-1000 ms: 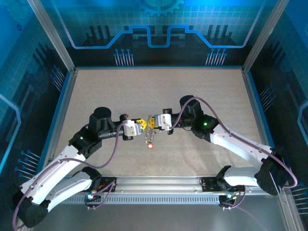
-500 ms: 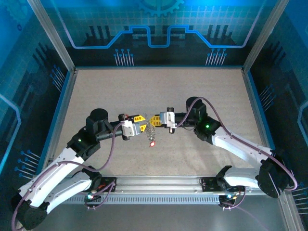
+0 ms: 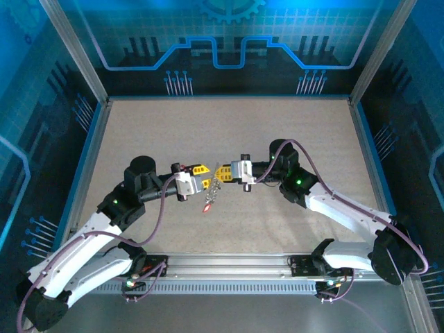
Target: Put the keys on the keyring
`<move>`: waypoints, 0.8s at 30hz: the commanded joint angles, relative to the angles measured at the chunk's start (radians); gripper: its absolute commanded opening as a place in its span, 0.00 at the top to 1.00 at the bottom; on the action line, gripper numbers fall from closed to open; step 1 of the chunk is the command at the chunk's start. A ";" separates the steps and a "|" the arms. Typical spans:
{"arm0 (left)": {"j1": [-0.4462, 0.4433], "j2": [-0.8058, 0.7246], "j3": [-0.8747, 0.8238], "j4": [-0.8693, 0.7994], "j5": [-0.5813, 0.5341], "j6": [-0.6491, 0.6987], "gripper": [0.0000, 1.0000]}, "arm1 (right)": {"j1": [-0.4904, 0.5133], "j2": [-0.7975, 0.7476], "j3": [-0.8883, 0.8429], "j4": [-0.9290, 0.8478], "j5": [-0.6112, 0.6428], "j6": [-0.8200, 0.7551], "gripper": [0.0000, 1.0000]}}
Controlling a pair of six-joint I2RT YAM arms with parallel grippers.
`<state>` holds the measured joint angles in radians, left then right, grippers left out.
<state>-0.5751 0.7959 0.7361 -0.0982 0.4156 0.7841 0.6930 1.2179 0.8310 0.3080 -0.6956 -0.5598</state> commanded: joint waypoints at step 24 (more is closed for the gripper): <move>0.003 0.005 0.013 -0.018 0.074 0.029 1.00 | 0.039 0.021 0.043 -0.022 -0.029 -0.056 1.00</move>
<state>-0.5747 0.7979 0.7361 -0.1108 0.4587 0.7914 0.7136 1.2316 0.8398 0.2855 -0.6987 -0.5957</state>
